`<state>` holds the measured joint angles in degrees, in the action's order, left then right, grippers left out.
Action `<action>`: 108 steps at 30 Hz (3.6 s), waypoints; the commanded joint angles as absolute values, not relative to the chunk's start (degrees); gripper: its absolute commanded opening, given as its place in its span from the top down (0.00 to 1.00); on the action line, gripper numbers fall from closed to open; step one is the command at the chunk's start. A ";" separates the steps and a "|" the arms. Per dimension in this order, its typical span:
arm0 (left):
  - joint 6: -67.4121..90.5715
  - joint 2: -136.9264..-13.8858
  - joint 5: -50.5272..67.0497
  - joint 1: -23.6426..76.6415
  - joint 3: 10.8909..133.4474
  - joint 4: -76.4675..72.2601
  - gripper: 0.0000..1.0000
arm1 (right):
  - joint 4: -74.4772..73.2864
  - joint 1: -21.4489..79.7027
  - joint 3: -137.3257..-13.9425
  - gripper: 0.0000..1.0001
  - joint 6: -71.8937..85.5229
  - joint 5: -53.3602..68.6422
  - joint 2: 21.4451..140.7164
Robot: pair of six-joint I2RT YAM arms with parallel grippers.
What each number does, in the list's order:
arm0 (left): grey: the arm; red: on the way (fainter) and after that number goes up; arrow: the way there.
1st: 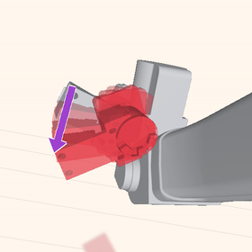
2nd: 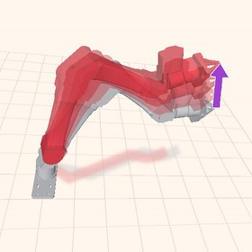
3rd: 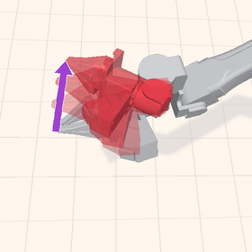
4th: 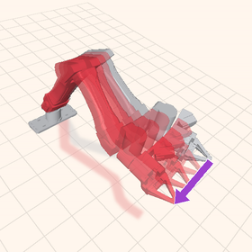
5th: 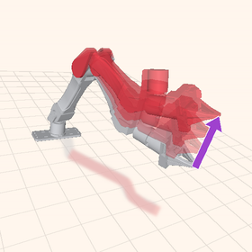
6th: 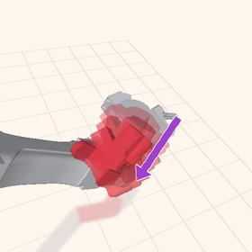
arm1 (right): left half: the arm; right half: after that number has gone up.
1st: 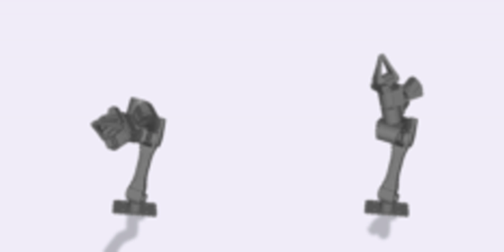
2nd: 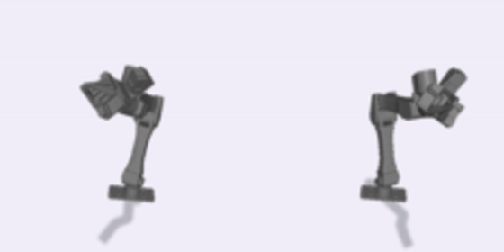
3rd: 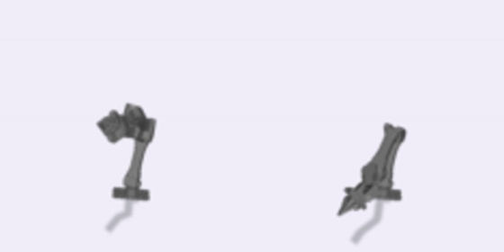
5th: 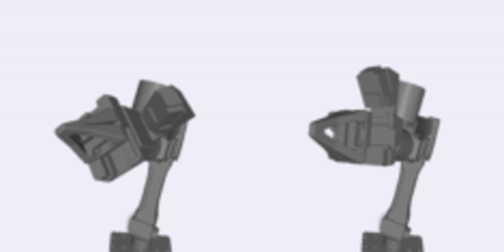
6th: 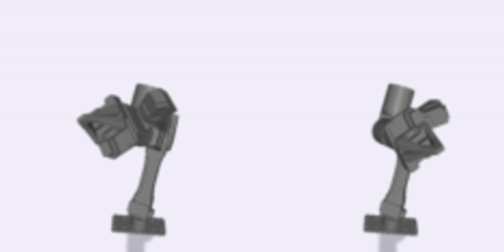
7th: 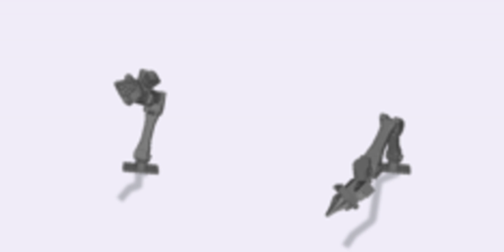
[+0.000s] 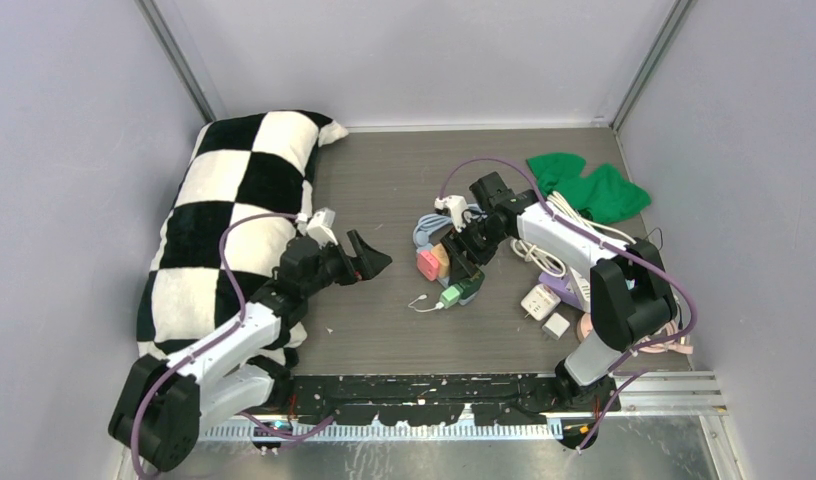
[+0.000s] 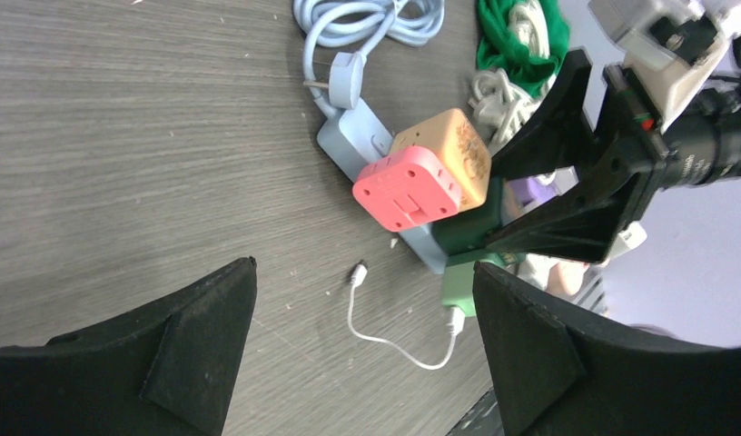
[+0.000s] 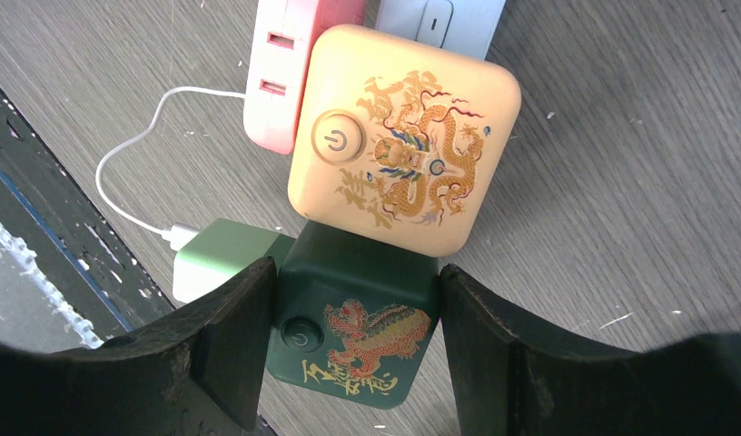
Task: Pull the plug off the socket
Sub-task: Remove the plug from the socket.
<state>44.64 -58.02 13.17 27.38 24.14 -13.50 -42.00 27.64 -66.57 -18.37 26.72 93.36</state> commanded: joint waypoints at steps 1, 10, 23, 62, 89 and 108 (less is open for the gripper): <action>32.42 -63.42 21.31 27.73 27.49 -23.20 0.09 | -43.55 27.81 -68.86 0.93 -20.04 30.23 91.44; 19.94 -72.64 32.86 27.84 29.32 -34.16 0.00 | -44.60 27.86 -68.29 0.40 -21.26 30.09 90.55; 11.78 -80.32 40.71 29.78 31.29 -38.12 0.03 | -46.26 27.85 -69.00 0.15 -21.20 33.50 89.49; -13.08 -93.91 43.08 36.51 41.62 -28.40 0.12 | -52.31 19.38 -71.43 0.14 -25.78 42.15 89.36; -5.95 -86.24 34.92 40.77 35.95 -25.84 0.26 | -53.04 19.37 -71.81 0.14 -26.19 42.40 89.35; 2.78 -85.18 9.60 48.87 31.35 -30.68 0.46 | -46.12 19.35 -70.04 0.14 -17.83 42.06 88.99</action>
<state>-1.72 -86.19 14.76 48.07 32.80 -25.36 -50.89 19.64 -70.52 -22.65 41.08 90.26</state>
